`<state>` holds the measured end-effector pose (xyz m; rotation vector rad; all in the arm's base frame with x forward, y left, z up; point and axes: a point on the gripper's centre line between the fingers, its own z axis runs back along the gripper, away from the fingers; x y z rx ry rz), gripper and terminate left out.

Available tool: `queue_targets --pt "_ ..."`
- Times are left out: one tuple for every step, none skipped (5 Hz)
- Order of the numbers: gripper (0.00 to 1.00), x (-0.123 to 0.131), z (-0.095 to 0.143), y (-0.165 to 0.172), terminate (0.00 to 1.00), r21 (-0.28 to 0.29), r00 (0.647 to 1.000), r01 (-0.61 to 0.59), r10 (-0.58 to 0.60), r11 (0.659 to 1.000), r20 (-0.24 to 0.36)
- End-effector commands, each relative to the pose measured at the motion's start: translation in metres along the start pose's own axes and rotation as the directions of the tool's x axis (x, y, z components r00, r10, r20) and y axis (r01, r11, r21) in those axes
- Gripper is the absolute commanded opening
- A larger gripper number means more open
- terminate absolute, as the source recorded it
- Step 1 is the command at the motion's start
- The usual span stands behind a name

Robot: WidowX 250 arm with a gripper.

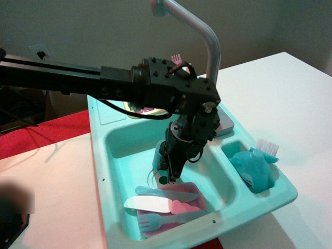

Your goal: Put cup from counter to sink

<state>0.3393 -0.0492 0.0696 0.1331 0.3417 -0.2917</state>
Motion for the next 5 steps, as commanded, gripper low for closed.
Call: queue_targets --pt "1.00 -0.014 0.012 0.013 0.00 0.038 0.998 -0.061 0.060 0.997 0.025" --pt "1.00 -0.022 0.015 0.019 0.00 0.046 0.997 -0.080 0.080 0.996 0.011" --pt "1.00 -0.033 0.031 0.027 0.00 0.061 0.994 -0.108 0.107 0.992 0.015" --pt "1.00 -0.051 0.049 0.037 0.00 0.056 0.994 -0.105 0.104 0.993 0.022" --pt "1.00 -0.072 0.063 0.049 1.00 0.051 0.993 -0.119 0.118 0.992 0.017"
